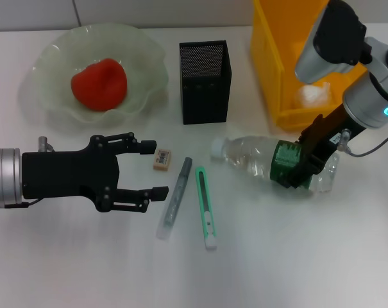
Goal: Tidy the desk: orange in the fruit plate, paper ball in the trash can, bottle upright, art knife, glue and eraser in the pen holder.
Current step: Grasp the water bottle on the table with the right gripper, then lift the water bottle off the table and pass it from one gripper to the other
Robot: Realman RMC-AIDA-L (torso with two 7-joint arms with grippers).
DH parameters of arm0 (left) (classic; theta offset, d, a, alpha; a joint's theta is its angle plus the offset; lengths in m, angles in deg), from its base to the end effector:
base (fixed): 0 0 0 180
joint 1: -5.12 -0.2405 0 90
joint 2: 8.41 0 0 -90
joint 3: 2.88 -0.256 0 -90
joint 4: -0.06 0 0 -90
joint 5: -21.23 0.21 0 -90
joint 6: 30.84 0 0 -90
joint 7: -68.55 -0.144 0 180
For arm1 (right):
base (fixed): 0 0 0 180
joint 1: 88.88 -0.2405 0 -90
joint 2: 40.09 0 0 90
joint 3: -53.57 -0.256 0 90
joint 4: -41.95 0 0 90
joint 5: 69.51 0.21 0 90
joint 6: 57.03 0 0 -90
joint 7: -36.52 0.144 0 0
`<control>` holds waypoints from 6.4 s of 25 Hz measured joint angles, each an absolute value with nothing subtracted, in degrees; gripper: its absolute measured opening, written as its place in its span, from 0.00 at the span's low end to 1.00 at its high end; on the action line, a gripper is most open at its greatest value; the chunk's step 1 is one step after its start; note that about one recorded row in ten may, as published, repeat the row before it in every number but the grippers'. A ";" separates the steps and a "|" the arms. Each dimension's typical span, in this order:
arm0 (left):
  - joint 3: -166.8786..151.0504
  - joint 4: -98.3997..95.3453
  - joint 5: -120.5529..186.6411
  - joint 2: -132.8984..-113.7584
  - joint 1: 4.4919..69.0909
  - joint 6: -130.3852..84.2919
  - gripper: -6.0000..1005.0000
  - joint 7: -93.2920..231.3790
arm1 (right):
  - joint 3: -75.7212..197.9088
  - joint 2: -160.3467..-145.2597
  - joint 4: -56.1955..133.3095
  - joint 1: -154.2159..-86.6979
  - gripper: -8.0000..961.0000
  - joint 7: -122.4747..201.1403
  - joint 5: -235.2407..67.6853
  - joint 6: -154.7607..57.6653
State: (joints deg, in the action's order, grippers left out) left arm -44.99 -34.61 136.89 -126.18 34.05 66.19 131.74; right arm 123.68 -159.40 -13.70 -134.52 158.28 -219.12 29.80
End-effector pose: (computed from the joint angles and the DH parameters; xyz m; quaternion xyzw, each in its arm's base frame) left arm -0.2653 0.3007 -0.0069 -0.9645 -0.0863 -0.2375 0.0763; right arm 0.1912 0.3789 -0.0222 -0.9553 0.2037 -0.1982 0.0814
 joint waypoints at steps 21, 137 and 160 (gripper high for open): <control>-44.98 -34.65 136.89 -126.00 33.86 66.45 0.85 131.74 | 119.11 -159.09 -16.05 -129.85 0.79 151.62 -212.36 31.57; -44.98 -8.77 105.25 -127.59 38.83 70.90 0.65 128.05 | 100.75 -159.65 29.09 -122.61 0.80 75.96 -161.46 34.78; -44.89 -7.88 104.78 -127.59 39.07 71.34 0.62 127.95 | 100.61 -159.80 34.91 -122.87 0.80 72.15 -158.95 34.50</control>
State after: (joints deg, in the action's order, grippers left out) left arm -44.89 -7.88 104.78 -127.59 39.07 71.34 127.95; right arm 100.61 -159.80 34.91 -122.87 72.15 -158.95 34.50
